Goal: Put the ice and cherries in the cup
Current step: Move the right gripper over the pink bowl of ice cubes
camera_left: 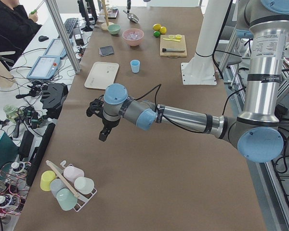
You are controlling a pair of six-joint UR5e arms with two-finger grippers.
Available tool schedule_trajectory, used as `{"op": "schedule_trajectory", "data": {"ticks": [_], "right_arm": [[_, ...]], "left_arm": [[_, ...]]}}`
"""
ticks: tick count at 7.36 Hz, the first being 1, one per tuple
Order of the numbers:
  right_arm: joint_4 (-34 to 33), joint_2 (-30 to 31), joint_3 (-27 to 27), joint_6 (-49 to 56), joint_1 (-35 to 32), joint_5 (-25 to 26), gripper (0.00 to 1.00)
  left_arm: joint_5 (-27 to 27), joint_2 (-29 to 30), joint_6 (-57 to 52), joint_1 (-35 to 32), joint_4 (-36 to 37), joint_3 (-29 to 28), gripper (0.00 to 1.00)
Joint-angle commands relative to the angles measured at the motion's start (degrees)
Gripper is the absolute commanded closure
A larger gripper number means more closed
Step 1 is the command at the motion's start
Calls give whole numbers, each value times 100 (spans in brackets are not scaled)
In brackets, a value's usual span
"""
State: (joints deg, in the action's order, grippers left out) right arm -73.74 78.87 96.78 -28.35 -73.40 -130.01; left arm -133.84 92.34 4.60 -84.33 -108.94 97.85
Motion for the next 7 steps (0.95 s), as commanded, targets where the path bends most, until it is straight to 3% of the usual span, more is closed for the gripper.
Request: {"op": "schedule_trajectory", "data": {"ticks": [1, 2, 3, 7], "right_arm": [[130, -424, 183, -1163, 1034, 306, 0], [166, -399, 175, -1147, 1517, 909, 0], [158, -355, 166, -1164, 1809, 1150, 0], [158, -65, 113, -1112, 2136, 1414, 0]], "left_arm": [[7, 12, -3, -13, -22, 14, 2], [7, 3, -3, -13, -22, 23, 2], [7, 12, -3, 4, -22, -3, 2], [15, 55, -3, -13, -5, -12, 2]]}}
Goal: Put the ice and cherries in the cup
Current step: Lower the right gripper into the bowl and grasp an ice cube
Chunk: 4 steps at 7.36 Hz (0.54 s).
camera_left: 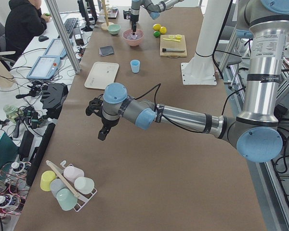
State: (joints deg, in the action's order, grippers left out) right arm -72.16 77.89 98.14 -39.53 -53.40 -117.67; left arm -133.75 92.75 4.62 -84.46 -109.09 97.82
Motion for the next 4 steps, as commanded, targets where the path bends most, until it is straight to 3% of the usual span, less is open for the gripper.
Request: {"op": "schedule_trajectory", "data": {"ticks": [1, 4], "right_arm": [[0, -19, -23, -28, 207, 209, 0], [0, -3, -110, 24, 287, 471, 0]], "left_arm": [[16, 23, -5, -1, 19, -34, 2], [16, 190, 4, 17, -34, -280, 2]]}}
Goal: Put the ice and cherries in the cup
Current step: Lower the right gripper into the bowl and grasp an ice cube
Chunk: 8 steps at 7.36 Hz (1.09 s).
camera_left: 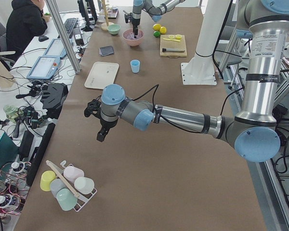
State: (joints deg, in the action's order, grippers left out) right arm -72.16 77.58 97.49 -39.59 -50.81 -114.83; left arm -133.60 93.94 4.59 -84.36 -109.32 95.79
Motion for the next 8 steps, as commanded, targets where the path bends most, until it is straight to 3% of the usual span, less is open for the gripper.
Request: {"op": "schedule_trajectory", "data": {"ticks": [1, 4, 8], "right_arm": [[0, 29, -46, 30, 36, 223, 0], [0, 21, -46, 4, 71, 224, 2], [0, 21, -55, -40, 80, 215, 37]], "left_arm": [[18, 133, -2, 7, -10, -156, 2], [9, 142, -2, 7, -10, -218, 2], [9, 160, -2, 7, -19, -227, 2]]}}
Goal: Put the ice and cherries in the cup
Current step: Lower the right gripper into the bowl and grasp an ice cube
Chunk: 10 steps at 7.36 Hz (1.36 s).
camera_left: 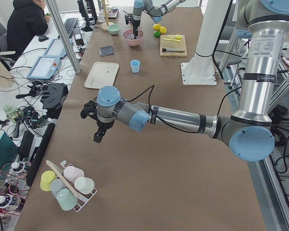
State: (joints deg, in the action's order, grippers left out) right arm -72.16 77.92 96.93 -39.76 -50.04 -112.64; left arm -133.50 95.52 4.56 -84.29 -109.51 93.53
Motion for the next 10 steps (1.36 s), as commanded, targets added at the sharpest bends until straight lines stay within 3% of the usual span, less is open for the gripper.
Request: {"op": "schedule_trajectory", "data": {"ticks": [1, 2, 5, 10], "right_arm": [[0, 4, 1, -23, 3, -3, 43], [0, 4, 10, -32, 3, -3, 45], [0, 13, 18, -32, 3, 6, 72], [-9, -22, 246, -40, -5, -47, 100]], "left_arm": [[-1, 1, 1, 0, 0, -10, 2], [-1, 1, 1, 0, 0, -10, 2], [-1, -8, 1, 0, 0, -10, 2], [-1, -8, 1, 0, 0, 7, 2]]}}
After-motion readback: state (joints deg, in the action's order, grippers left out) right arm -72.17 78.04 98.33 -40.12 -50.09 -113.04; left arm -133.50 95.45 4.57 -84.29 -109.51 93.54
